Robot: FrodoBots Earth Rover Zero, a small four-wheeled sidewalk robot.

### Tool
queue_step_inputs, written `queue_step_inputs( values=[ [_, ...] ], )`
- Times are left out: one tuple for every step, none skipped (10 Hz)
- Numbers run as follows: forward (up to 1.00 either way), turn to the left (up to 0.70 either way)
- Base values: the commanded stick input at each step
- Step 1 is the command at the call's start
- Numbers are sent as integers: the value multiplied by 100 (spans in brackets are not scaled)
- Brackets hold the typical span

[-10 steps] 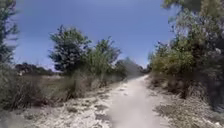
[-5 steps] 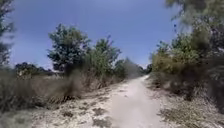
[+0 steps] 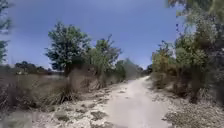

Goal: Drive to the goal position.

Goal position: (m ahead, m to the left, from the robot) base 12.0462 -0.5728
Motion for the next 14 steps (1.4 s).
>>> queue_step_inputs(
  values=[
    [30,-75],
    [30,-75],
    [30,-75],
    [30,-75],
    [30,-7],
    [30,0],
    [30,0],
    [30,0],
    [30,0],
    [30,0],
    [30,0],
    [30,0],
    [30,37],
    [30,75]
  ],
)
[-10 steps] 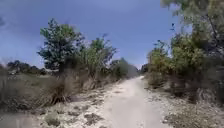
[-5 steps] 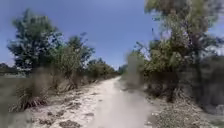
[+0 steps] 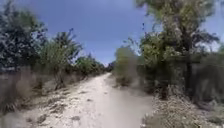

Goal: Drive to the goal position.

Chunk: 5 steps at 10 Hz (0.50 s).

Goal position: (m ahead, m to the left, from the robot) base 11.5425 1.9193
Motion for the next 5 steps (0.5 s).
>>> queue_step_inputs(
  values=[
    [30,75],
    [30,75],
    [30,75],
    [30,75],
    [30,68]
  ],
)
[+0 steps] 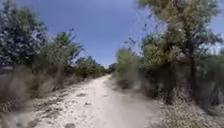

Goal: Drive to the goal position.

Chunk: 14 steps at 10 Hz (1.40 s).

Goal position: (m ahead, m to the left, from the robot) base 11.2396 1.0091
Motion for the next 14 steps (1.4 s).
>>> queue_step_inputs(
  values=[
    [30,0],
    [30,0],
    [30,0],
    [30,0],
    [30,0],
    [30,0],
    [30,0],
    [30,0],
    [30,0],
    [30,0],
    [30,0],
    [30,0],
    [30,0],
    [30,0]
  ],
)
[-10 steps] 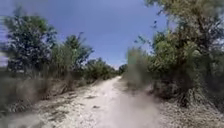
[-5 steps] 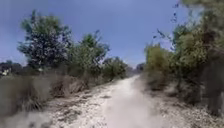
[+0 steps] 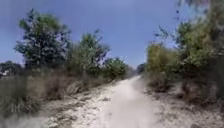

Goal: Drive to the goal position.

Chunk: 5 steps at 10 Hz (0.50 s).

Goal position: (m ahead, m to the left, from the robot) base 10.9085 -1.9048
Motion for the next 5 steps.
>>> queue_step_inputs(
  values=[
    [30,0],
    [30,0],
    [30,0],
    [30,0],
    [30,0]
  ],
)
